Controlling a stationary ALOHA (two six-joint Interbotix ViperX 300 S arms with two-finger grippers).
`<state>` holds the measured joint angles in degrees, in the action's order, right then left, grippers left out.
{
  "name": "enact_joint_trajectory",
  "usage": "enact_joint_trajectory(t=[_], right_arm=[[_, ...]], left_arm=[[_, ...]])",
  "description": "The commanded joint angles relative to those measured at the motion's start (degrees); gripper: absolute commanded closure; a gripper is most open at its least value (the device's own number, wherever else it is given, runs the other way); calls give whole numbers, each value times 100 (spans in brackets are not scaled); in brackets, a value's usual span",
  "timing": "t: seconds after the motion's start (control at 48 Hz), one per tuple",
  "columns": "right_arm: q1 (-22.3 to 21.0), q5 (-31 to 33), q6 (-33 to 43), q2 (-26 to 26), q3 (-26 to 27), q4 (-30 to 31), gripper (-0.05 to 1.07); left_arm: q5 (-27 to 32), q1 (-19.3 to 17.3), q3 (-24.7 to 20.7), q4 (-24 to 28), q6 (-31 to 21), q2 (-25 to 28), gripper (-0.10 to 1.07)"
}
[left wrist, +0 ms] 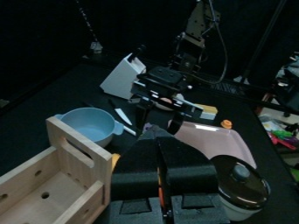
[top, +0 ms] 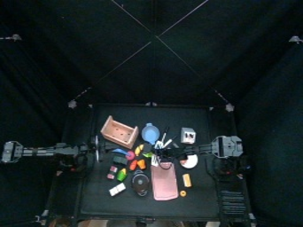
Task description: Place starfruit on plate
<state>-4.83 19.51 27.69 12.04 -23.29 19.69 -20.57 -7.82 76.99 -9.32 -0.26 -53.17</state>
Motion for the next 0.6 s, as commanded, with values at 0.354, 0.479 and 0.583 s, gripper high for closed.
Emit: enact_joint_trajectory(t=[0.354, 0.479, 0.583], right_arm=[[149, -861, 387, -1380, -1037, -1301, 43], [237, -1354, 914, -1477, -1406, -1213, 43], [360, -1617, 1239, -1494, -1600, -1090, 43]], left_arm=[[-53, 237, -141, -114, 18, 18, 100], [-53, 272, -132, -105, 18, 18, 100], [-53, 281, -132, -105, 18, 18, 100]])
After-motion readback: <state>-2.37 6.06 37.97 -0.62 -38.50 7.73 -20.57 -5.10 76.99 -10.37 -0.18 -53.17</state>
